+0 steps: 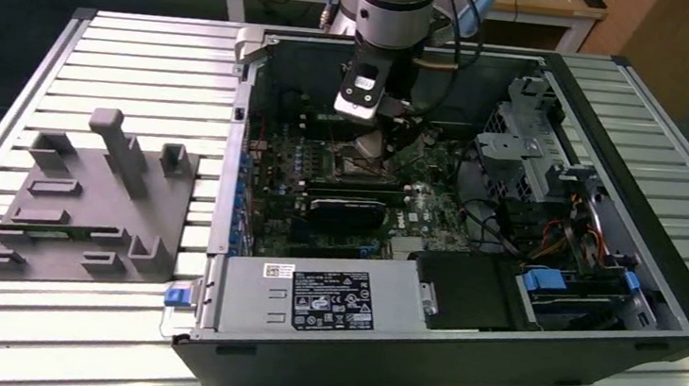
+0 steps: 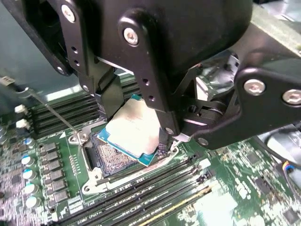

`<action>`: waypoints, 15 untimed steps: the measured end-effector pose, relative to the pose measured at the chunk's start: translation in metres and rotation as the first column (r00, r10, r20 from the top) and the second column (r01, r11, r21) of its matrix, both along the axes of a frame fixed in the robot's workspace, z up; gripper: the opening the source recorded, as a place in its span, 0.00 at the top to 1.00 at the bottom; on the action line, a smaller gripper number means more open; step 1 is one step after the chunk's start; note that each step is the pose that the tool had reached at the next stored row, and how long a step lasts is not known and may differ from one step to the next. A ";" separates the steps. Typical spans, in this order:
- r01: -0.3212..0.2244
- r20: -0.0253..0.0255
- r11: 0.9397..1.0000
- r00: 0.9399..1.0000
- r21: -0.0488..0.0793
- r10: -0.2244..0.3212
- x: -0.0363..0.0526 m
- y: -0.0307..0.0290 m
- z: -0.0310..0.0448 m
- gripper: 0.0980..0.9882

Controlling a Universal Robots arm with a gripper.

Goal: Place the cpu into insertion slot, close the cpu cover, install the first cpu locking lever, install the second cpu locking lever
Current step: 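Place the cpu into insertion slot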

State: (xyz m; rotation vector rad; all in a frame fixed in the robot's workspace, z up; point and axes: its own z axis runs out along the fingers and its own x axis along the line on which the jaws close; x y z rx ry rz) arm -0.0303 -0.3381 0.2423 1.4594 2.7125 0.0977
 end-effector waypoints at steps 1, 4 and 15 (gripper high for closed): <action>0.018 0.000 1.000 1.000 0.000 -0.018 0.0000 0.0000 -0.0001 0.50; 0.072 0.000 0.997 0.997 0.000 -0.072 0.0000 0.0000 -0.0005 0.50; 0.268 0.000 0.963 0.963 0.000 -0.268 0.0000 0.0000 -0.0022 0.50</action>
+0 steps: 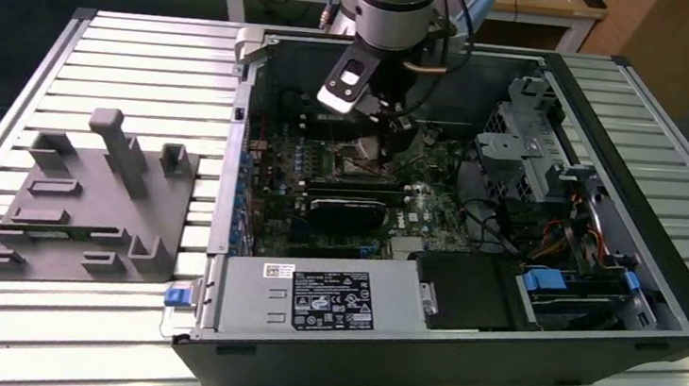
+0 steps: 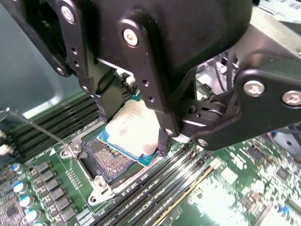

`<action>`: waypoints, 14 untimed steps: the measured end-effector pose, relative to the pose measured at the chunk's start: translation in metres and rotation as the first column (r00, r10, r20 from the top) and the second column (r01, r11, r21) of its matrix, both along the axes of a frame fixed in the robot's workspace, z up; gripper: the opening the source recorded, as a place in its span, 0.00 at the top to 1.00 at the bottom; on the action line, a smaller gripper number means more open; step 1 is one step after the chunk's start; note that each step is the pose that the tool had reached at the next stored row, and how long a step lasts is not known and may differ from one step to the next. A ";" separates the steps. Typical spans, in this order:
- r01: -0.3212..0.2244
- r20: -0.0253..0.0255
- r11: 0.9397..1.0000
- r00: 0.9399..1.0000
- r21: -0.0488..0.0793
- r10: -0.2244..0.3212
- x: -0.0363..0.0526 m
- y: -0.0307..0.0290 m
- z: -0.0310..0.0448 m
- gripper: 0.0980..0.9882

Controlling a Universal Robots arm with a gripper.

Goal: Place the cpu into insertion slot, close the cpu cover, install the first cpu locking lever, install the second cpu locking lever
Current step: 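Place the cpu into insertion slot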

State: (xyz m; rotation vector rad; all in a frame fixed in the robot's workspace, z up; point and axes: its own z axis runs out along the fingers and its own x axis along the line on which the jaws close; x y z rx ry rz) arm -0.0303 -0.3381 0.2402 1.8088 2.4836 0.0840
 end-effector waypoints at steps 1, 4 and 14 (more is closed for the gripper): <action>0.018 0.000 1.000 1.000 0.000 -0.018 0.0000 0.0000 -0.0001 0.50; 0.073 0.000 0.997 0.997 0.000 -0.073 0.0000 0.0000 -0.0007 0.50; 0.238 0.000 0.971 0.971 0.000 -0.238 -0.0001 0.0002 -0.0045 0.50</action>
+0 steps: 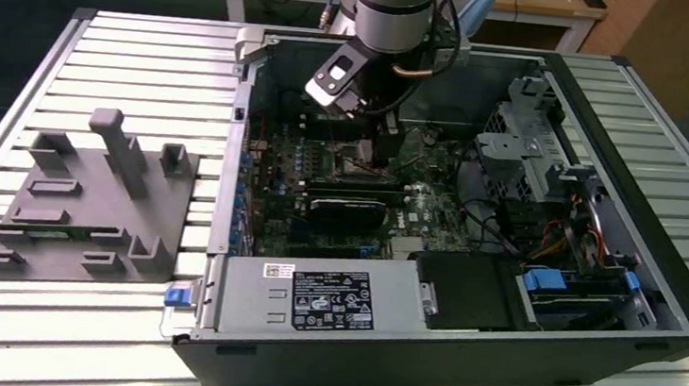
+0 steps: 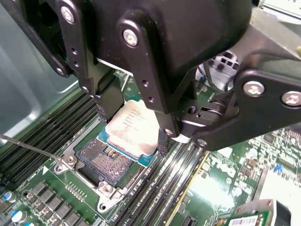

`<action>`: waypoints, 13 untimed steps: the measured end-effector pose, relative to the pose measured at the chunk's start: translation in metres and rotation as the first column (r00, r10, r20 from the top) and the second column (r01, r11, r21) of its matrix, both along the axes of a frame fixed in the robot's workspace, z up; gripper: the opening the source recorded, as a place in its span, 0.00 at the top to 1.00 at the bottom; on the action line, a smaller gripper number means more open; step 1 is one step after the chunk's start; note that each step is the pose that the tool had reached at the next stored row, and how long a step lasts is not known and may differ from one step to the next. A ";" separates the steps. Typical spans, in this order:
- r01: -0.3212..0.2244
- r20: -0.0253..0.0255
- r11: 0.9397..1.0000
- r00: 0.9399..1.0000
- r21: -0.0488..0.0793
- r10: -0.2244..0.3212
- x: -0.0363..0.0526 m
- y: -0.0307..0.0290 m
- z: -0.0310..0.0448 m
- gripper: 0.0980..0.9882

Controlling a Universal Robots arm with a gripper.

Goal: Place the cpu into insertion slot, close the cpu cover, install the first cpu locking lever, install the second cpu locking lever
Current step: 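Place the cpu into insertion slot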

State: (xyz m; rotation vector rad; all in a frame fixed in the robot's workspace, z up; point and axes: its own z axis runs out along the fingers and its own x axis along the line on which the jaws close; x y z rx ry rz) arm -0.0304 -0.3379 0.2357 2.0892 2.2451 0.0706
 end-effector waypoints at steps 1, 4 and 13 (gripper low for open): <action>0.007 0.000 1.000 1.000 0.000 -0.007 -0.0001 0.0004 -0.0006 0.50; 0.020 0.000 1.000 1.000 0.000 -0.020 -0.0003 0.0022 -0.0020 0.50; 0.058 0.000 0.998 0.998 0.000 -0.058 -0.0037 0.0103 -0.0066 0.50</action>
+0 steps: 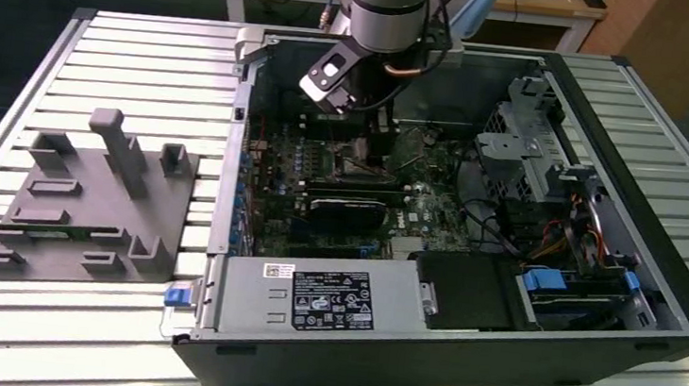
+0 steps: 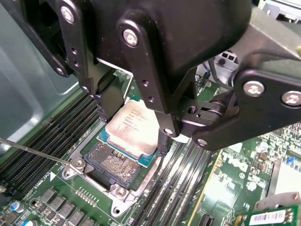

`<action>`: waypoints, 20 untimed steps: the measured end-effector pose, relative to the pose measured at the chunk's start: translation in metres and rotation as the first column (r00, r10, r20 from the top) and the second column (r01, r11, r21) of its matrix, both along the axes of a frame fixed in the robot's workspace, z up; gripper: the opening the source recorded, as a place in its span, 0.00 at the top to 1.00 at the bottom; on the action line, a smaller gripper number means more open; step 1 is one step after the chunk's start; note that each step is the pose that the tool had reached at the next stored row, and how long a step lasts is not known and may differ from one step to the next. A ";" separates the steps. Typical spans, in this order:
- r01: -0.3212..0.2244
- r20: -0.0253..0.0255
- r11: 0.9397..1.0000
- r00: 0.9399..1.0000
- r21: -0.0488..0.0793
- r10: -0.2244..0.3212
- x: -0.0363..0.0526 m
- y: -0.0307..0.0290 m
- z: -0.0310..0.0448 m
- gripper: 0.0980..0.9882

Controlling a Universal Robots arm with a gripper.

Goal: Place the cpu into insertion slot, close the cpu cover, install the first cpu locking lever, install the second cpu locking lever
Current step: 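Place the cpu into insertion slot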

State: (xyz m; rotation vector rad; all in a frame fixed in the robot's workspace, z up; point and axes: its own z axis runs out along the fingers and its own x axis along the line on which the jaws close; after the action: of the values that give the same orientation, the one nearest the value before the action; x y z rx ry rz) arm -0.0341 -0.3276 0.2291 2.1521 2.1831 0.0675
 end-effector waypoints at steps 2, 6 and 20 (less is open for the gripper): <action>0.015 0.000 1.000 1.000 0.000 -0.015 -0.0008 0.0006 -0.0019 0.50; 0.033 0.000 0.999 0.999 0.000 -0.033 -0.0015 0.0014 -0.0064 0.50; 0.031 0.000 1.000 1.000 0.001 -0.031 -0.0074 0.0040 -0.0175 0.50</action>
State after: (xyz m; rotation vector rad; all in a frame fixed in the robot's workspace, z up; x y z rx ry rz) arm -0.0416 -0.3235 0.2116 2.1861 2.1492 0.0668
